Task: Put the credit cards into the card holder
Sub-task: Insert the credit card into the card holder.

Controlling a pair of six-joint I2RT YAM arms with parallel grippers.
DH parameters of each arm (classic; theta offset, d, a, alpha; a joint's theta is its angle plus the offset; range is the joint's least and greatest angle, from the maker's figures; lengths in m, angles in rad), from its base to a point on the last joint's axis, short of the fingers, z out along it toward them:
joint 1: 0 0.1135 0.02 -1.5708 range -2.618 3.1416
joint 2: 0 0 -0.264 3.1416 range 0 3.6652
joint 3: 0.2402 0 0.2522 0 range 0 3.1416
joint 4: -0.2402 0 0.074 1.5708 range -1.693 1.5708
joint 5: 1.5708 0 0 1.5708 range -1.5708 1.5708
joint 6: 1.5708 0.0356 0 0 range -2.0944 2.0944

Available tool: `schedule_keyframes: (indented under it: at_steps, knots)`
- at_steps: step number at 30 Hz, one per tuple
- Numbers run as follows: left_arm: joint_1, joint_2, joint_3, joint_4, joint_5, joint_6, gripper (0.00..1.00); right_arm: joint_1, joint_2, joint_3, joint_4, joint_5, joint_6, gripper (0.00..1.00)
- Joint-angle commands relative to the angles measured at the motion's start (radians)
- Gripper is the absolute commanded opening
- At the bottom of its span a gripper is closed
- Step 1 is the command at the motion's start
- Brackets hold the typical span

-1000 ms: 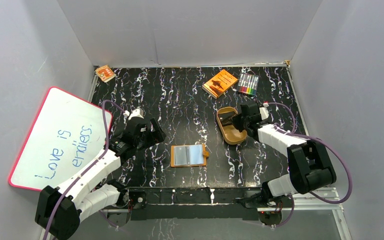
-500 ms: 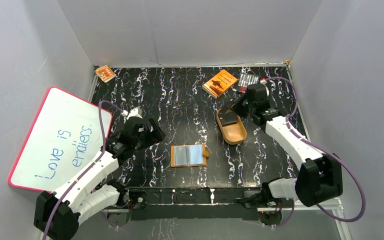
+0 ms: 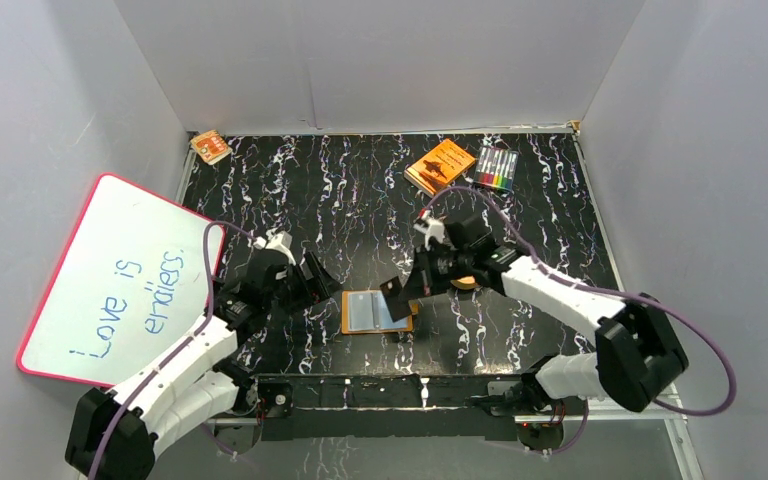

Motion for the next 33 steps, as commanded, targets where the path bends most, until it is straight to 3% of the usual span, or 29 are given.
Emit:
schedule_keyframes:
  at_steps: [1,8,19,33]
  knots:
    - [0.004,0.045,-0.005,0.094,0.092,-0.044,0.77,0.063,0.061,-0.037,0.24,-0.047,0.077,0.0]
    - [0.004,0.143,0.023,0.11,0.116,-0.037,0.75,0.076,0.179,-0.083,0.38,-0.006,0.226,0.0]
    - [0.004,0.166,-0.019,0.085,0.061,-0.074,0.73,0.074,0.249,-0.069,0.294,0.081,0.241,0.0]
    - [0.004,0.231,-0.05,0.088,0.056,-0.094,0.69,0.072,0.32,-0.068,0.329,0.039,0.268,0.0]
